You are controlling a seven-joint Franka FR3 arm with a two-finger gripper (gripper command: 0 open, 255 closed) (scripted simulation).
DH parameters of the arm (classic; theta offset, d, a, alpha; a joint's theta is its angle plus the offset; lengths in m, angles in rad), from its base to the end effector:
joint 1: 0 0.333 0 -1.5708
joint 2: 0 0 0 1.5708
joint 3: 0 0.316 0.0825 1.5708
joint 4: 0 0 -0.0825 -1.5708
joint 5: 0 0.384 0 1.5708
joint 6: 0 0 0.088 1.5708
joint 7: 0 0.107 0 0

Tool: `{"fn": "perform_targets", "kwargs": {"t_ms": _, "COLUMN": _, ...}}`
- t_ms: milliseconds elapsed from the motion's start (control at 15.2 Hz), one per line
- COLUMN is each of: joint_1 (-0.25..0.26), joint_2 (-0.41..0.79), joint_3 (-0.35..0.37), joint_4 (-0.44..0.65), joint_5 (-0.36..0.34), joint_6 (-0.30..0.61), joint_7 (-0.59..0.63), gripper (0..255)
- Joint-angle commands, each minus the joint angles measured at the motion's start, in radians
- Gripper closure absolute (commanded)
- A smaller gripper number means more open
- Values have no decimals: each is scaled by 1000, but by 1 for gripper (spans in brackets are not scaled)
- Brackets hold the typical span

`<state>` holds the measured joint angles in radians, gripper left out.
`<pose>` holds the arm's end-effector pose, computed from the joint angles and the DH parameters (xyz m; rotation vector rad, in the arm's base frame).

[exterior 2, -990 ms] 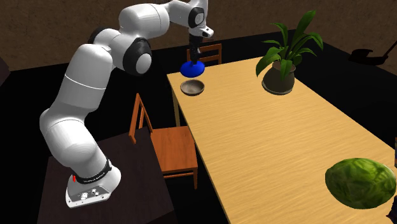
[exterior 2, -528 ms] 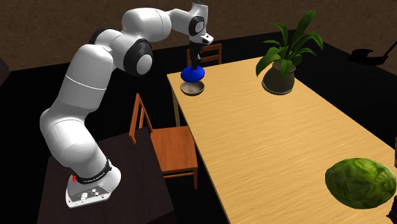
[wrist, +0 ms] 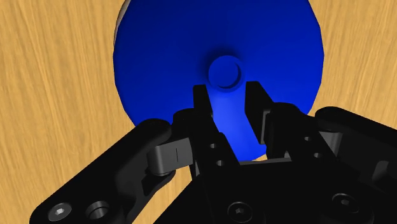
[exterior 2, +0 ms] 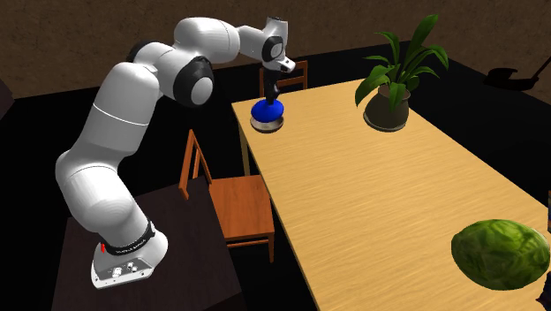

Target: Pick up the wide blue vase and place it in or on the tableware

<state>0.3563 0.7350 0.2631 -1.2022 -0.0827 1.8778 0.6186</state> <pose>0.6367 0.3822 0.3513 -3.0793 0.0537 0.1334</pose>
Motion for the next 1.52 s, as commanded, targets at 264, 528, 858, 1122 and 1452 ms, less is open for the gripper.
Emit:
{"fn": "perform_targets", "kwargs": {"t_ms": 264, "joint_1": -1, "joint_2": 14, "joint_3": -2, "joint_4": -25, "joint_5": -3, "joint_6": 39, "joint_7": -1, "gripper": 255}}
{"fn": "perform_targets", "kwargs": {"t_ms": 528, "joint_1": -1, "joint_2": 14, "joint_3": -2, "joint_4": -25, "joint_5": -3, "joint_6": 39, "joint_7": -1, "gripper": 255}}
{"fn": "perform_targets", "kwargs": {"t_ms": 858, "joint_1": -1, "joint_2": 13, "joint_3": -2, "joint_4": -26, "joint_5": -3, "joint_6": 39, "joint_7": -1, "gripper": 0}}
{"fn": "perform_targets", "kwargs": {"t_ms": 1122, "joint_1": -1, "joint_2": 0, "joint_3": 0, "joint_4": 21, "joint_5": 0, "joint_6": -19, "joint_7": -3, "gripper": 0}}
{"fn": "perform_targets", "kwargs": {"t_ms": 1452, "joint_1": 0, "joint_2": -6, "joint_3": 1, "joint_4": 71, "joint_5": 2, "joint_6": -76, "joint_7": -5, "gripper": 0}}
